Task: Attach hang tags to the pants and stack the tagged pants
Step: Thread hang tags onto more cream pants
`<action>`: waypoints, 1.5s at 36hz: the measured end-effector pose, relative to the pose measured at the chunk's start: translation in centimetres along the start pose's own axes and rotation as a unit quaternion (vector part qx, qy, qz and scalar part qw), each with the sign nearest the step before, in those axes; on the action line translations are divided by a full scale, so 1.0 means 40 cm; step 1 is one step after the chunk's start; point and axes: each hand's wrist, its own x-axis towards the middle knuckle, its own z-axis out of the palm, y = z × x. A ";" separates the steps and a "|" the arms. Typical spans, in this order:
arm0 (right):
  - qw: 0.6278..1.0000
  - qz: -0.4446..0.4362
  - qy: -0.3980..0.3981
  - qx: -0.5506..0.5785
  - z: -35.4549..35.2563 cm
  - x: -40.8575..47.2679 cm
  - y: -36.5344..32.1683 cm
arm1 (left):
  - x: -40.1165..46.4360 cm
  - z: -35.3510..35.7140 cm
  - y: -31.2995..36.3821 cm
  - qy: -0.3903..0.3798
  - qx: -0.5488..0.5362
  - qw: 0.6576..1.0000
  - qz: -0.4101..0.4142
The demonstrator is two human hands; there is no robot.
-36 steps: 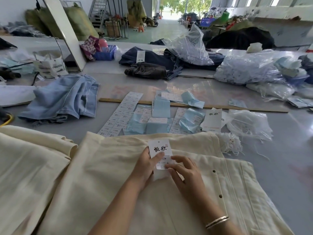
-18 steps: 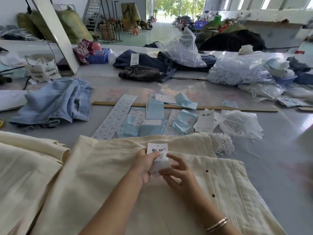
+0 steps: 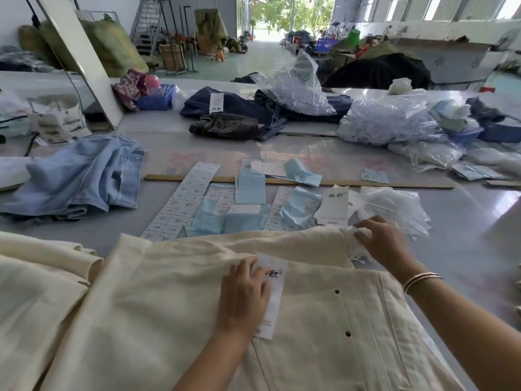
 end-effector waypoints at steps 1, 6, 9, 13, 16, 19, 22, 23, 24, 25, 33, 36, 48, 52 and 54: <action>1.000 0.001 -0.004 -0.005 0.001 0.007 -0.001 | -0.002 0.002 -0.003 -0.002 -0.008 1.000 -0.006; 0.992 0.065 0.025 0.104 -0.030 0.028 -0.015 | -0.002 0.010 -0.007 -0.007 -0.034 0.999 -0.026; 0.979 0.065 0.070 0.180 -0.064 0.030 -0.027 | 0.002 0.019 -0.014 -0.028 -0.066 0.994 -0.076; 0.951 0.069 0.037 0.299 -0.101 0.035 -0.051 | 0.047 0.004 -0.017 -0.032 -0.179 0.967 -0.179; 0.951 0.048 0.018 0.304 -0.113 0.033 -0.068 | 0.095 -0.017 0.014 -0.023 -0.168 0.971 -0.166; 0.941 0.030 0.006 0.338 -0.128 0.035 -0.094 | 0.133 -0.022 0.073 -0.029 -0.188 0.980 -0.065; 0.914 0.031 0.003 0.404 -0.154 0.039 -0.132 | 0.166 -0.024 0.134 -0.093 -0.293 0.950 -0.049; 0.911 0.021 -0.010 0.411 -0.164 0.039 -0.147 | 0.173 -0.029 0.150 -0.103 -0.341 0.932 -0.065; 0.910 0.007 -0.028 0.414 -0.173 0.036 -0.160 | 0.176 -0.034 0.162 -0.103 -0.389 0.912 -0.082; 0.909 -0.007 -0.050 0.415 -0.179 0.031 -0.172 | 0.177 -0.039 0.172 -0.096 -0.424 0.896 -0.094; 0.948 -0.124 -0.122 0.266 -0.158 -0.053 -0.258 | 0.133 -0.059 0.151 -0.151 -0.568 0.803 -0.100; 0.943 -0.117 -0.103 0.293 -0.134 -0.083 -0.286 | 0.106 -0.058 0.132 -0.180 -0.561 0.802 -0.098; 0.840 0.068 -0.224 0.489 -0.109 -0.163 -0.261 | 0.022 -0.055 0.012 -0.138 -0.470 0.863 -0.120; 0.950 0.044 -0.166 0.260 -0.081 -0.190 -0.250 | 0.020 -0.071 -0.010 -0.175 -0.352 0.917 -0.076; 0.971 -0.053 -0.075 0.220 -0.070 -0.213 -0.266 | 0.025 -0.079 -0.007 -0.207 -0.304 0.929 -0.036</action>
